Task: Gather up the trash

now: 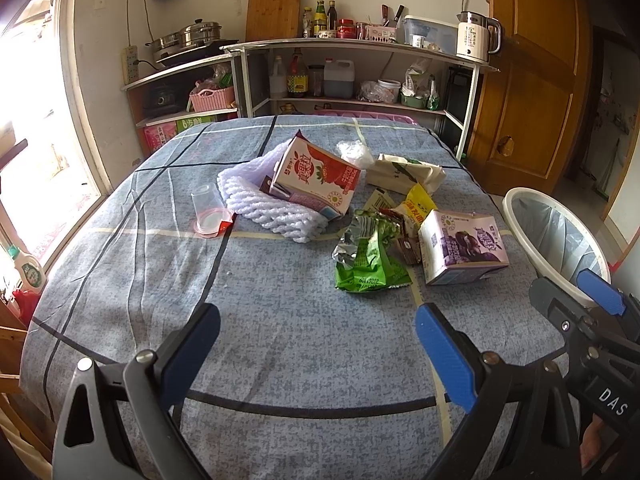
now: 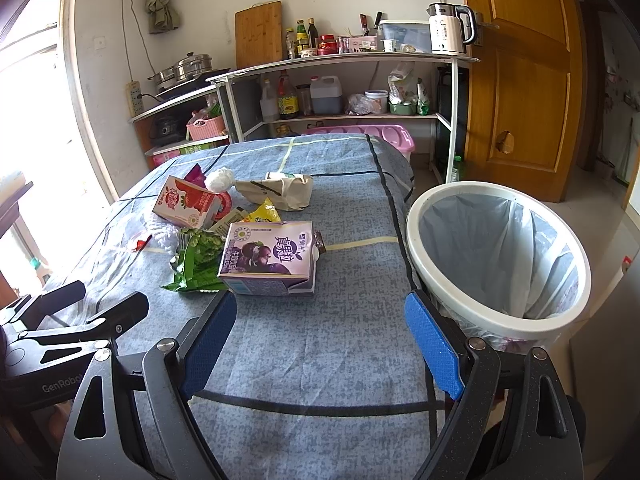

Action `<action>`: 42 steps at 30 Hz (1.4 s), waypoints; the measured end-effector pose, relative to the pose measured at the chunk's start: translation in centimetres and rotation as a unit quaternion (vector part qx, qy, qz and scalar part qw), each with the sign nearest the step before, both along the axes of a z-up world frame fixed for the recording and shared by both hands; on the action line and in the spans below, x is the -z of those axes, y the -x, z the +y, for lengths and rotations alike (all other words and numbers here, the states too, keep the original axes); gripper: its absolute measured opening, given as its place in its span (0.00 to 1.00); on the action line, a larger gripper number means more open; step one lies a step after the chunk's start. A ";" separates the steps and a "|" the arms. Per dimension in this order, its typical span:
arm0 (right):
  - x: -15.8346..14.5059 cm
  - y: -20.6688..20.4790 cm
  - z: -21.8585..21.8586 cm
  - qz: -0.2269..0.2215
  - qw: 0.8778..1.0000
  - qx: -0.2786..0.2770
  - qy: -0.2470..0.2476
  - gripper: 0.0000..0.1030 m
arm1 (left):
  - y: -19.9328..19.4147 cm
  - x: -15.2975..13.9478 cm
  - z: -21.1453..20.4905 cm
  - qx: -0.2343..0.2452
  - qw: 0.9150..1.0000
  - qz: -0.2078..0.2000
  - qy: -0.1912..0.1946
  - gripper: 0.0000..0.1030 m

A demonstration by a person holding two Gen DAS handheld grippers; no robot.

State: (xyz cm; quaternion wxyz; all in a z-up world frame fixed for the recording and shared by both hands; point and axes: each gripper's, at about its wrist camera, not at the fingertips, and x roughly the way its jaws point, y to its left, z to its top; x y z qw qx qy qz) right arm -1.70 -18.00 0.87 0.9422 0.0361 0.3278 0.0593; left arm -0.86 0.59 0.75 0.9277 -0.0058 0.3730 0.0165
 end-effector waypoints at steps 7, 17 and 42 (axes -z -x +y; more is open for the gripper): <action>0.0 0.0 0.1 0.001 1.000 -0.001 0.000 0.84 | 0.1 -0.1 0.0 -0.001 1.000 0.000 0.000 0.97; 0.2 -0.7 0.6 0.004 1.000 -0.011 -0.001 0.84 | -0.5 0.2 0.7 -0.005 1.000 0.006 0.002 0.97; 1.4 -7.5 4.7 0.051 0.997 -0.059 -0.001 0.84 | -4.2 1.4 9.8 -0.052 0.995 0.018 0.082 0.97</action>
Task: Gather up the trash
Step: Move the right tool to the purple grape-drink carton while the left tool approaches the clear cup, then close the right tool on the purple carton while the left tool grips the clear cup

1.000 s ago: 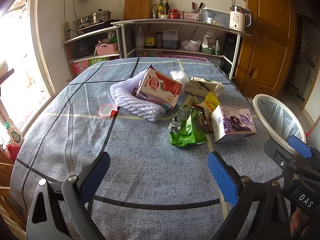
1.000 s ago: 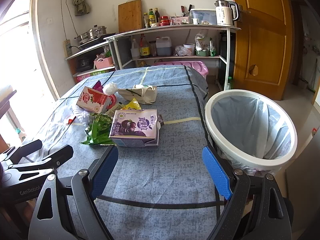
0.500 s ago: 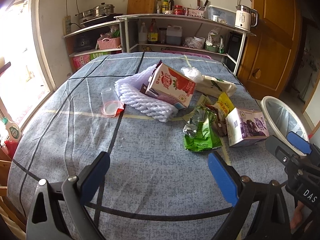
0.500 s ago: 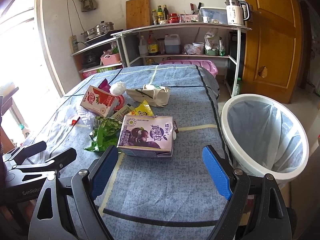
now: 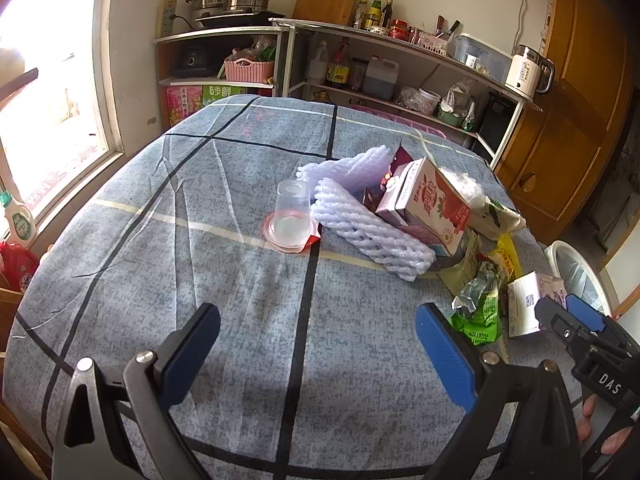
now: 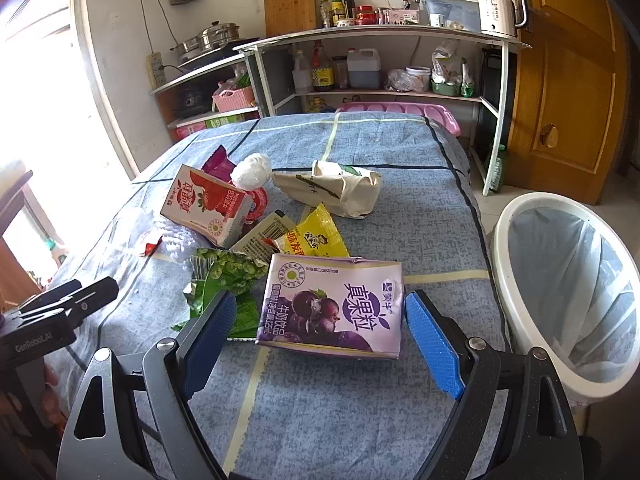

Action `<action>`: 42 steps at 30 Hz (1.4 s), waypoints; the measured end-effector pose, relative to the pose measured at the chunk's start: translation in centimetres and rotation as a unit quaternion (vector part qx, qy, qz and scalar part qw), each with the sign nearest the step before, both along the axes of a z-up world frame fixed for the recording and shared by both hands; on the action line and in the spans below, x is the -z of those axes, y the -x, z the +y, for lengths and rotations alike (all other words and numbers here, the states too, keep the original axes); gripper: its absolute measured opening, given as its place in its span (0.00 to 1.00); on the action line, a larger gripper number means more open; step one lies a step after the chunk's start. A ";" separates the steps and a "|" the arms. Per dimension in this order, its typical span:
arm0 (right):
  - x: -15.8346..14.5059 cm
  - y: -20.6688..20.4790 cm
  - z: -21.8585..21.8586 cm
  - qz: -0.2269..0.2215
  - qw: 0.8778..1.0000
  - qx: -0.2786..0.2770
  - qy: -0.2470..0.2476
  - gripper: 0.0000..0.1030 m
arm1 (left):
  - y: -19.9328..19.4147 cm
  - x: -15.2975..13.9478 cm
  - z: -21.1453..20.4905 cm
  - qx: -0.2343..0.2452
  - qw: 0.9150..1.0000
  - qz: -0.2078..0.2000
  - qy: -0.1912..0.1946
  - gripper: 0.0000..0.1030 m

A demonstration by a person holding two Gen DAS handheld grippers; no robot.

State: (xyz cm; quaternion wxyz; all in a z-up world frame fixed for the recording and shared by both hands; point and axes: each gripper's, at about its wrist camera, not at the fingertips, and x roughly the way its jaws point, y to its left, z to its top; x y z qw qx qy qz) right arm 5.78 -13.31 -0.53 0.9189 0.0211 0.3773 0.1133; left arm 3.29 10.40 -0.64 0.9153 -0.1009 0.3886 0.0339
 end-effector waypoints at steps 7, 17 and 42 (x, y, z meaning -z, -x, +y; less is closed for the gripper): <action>0.9 -1.1 -0.5 0.018 0.999 0.031 0.031 0.84 | -0.9 0.6 0.6 0.006 0.999 0.009 0.032 0.97; 0.8 -1.2 -2.1 0.005 0.999 0.048 0.007 0.75 | -3.0 0.5 2.1 -0.009 0.999 0.005 0.038 0.94; 0.4 -1.0 -1.7 -0.001 0.999 0.039 0.003 0.75 | -8.6 2.3 3.3 -0.015 0.999 0.030 -0.002 0.37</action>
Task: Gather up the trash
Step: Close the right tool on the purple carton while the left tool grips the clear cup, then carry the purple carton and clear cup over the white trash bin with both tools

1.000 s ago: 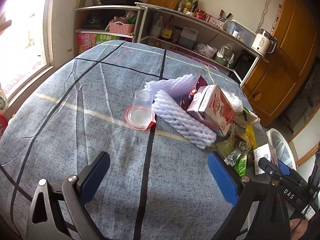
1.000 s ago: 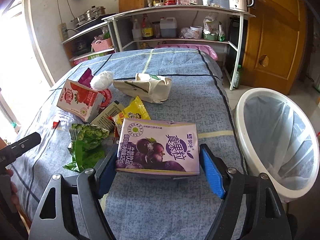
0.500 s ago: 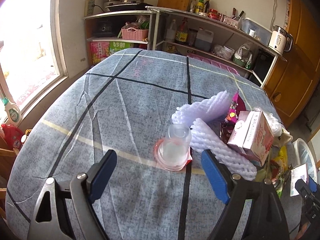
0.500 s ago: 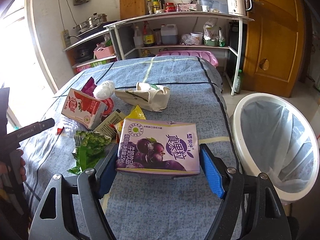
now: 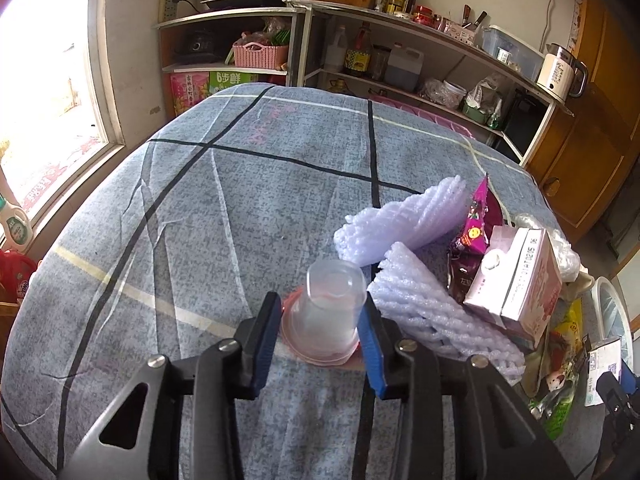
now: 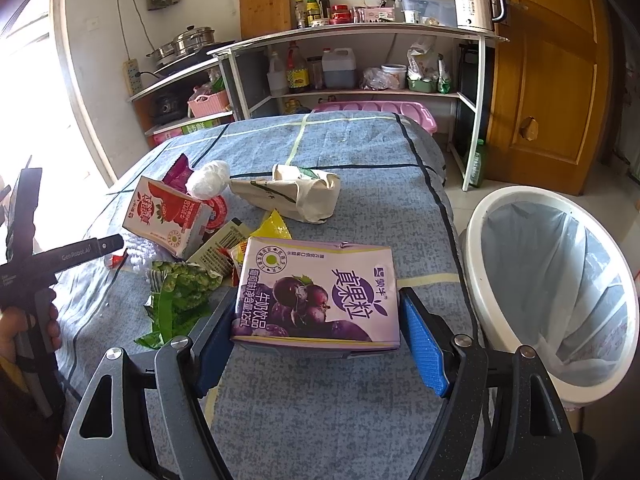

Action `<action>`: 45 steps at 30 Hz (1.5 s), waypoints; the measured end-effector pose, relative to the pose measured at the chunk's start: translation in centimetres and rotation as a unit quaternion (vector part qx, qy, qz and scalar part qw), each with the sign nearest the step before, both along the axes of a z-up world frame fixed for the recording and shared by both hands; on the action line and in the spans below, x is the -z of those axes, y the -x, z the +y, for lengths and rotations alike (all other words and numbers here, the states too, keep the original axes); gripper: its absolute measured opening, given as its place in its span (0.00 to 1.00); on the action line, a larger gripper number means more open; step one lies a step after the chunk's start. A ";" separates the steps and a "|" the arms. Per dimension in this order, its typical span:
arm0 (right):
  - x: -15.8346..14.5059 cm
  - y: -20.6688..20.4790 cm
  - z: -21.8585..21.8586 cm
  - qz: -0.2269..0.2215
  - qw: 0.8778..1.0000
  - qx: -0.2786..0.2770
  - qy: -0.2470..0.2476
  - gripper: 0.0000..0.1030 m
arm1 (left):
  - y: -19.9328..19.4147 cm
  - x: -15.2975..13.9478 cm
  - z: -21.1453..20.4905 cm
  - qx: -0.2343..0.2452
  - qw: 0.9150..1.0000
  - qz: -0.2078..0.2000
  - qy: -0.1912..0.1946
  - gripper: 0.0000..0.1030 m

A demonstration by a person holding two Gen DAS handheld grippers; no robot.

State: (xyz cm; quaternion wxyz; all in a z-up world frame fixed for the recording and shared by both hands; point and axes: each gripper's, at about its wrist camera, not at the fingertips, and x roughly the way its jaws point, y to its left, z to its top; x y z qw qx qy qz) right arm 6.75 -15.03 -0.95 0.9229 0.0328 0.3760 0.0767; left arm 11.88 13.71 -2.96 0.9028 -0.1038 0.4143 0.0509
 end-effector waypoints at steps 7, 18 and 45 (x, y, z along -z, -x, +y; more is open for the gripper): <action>-0.1 0.1 -0.2 -0.002 1.000 -0.001 -0.005 0.75 | 0.4 -0.5 -0.5 0.008 1.000 -0.010 -0.008 0.34; -1.5 0.9 -0.9 -0.023 1.000 -0.003 -0.009 0.74 | 2.9 -2.9 -2.8 0.046 0.998 -0.031 -0.006 0.34; -5.7 5.0 -15.8 -0.057 0.991 0.122 0.000 0.74 | 3.8 -8.6 -22.8 0.266 0.961 -0.079 0.020 0.34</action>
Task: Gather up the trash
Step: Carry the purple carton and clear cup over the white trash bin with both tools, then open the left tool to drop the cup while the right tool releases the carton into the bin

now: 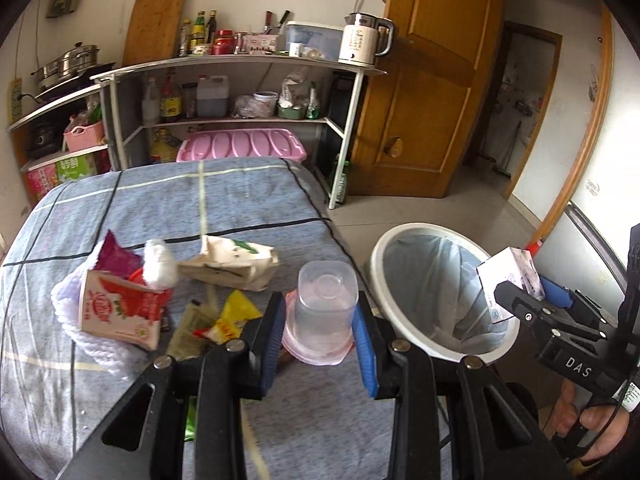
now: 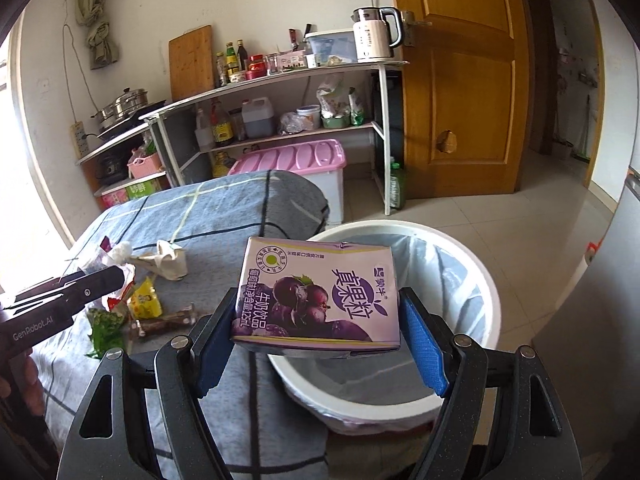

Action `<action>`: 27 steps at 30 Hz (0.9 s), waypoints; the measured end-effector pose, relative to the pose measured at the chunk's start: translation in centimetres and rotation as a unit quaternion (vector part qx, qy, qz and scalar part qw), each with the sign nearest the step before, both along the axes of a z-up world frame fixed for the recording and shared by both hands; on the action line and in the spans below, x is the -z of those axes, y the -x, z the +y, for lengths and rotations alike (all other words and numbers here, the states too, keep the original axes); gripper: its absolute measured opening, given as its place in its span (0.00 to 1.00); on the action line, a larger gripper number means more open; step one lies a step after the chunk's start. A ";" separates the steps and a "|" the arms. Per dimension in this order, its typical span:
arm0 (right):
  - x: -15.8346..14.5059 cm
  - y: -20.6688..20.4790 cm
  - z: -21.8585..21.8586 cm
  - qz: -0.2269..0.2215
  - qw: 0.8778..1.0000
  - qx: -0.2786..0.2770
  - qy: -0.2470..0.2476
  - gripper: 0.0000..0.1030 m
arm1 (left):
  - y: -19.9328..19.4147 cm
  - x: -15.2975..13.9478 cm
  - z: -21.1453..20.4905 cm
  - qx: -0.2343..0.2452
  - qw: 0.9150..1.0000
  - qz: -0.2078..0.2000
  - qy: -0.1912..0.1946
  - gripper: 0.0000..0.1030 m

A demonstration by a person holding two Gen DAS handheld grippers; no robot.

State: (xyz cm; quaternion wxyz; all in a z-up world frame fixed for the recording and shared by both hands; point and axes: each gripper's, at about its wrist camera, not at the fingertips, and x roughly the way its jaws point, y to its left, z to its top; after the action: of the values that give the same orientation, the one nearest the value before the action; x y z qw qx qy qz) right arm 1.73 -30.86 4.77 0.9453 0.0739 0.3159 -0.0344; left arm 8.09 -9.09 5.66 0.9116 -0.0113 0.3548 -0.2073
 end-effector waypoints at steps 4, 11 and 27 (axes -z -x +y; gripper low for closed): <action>0.4 -0.2 -3.2 0.011 1.000 0.026 0.002 0.74 | -0.4 0.3 -3.6 0.038 0.999 0.012 0.005 0.34; 2.7 -2.0 -7.2 0.053 0.998 0.040 0.009 0.74 | -1.7 1.5 -9.3 0.080 0.996 0.027 -0.014 0.34; 6.7 -4.7 -9.9 0.112 0.993 0.032 0.001 0.75 | -3.5 4.6 -13.3 0.101 0.991 0.082 -0.021 0.51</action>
State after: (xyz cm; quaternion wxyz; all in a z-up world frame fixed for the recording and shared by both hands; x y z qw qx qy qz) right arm 6.46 -40.80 -1.93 0.9026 0.0787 0.4170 -0.0727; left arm 11.57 -22.42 1.01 0.8539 0.0267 0.4320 -0.2890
